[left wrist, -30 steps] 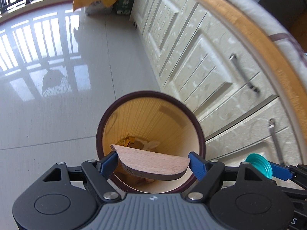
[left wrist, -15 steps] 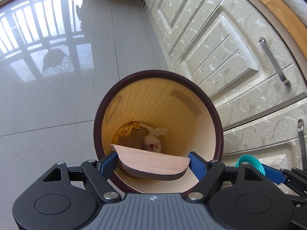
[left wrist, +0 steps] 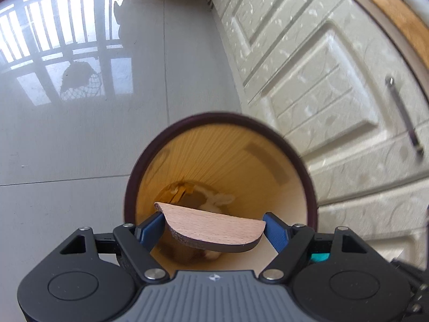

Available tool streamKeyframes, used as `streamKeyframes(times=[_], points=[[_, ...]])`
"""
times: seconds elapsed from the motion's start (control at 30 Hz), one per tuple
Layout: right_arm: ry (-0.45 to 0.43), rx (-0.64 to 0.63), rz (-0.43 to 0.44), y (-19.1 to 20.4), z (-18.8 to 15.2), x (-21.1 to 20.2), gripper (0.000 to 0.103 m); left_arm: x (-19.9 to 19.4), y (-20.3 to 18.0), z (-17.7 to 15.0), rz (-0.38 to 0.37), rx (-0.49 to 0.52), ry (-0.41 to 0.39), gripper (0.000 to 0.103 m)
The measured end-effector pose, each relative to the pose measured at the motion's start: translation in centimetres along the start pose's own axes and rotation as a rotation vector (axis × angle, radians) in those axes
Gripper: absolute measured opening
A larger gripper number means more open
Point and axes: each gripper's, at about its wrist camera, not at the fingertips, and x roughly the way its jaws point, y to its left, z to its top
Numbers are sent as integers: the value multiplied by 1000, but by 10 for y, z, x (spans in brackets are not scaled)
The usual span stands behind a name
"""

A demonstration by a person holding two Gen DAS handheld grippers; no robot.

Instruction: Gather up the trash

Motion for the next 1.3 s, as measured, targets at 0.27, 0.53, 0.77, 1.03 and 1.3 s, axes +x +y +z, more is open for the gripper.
streamKeyframes(times=[0.27,0.53,0.77,1.03,1.3], points=[[-27,25,110,3,6,4,61,0,-1,16,-39,-21,-43,91],[-3,-2,108,4,1,10,91,1,3,10,11,7,11,101],[27,-37,94,0,-3,8,102,-6,2,2,48,43,40,103],[31,-65,70,0,-5,-4,103,-26,1,-5,79,74,46,103],[15,-85,66,5,-4,-29,103,-57,4,-14,104,95,34,103]])
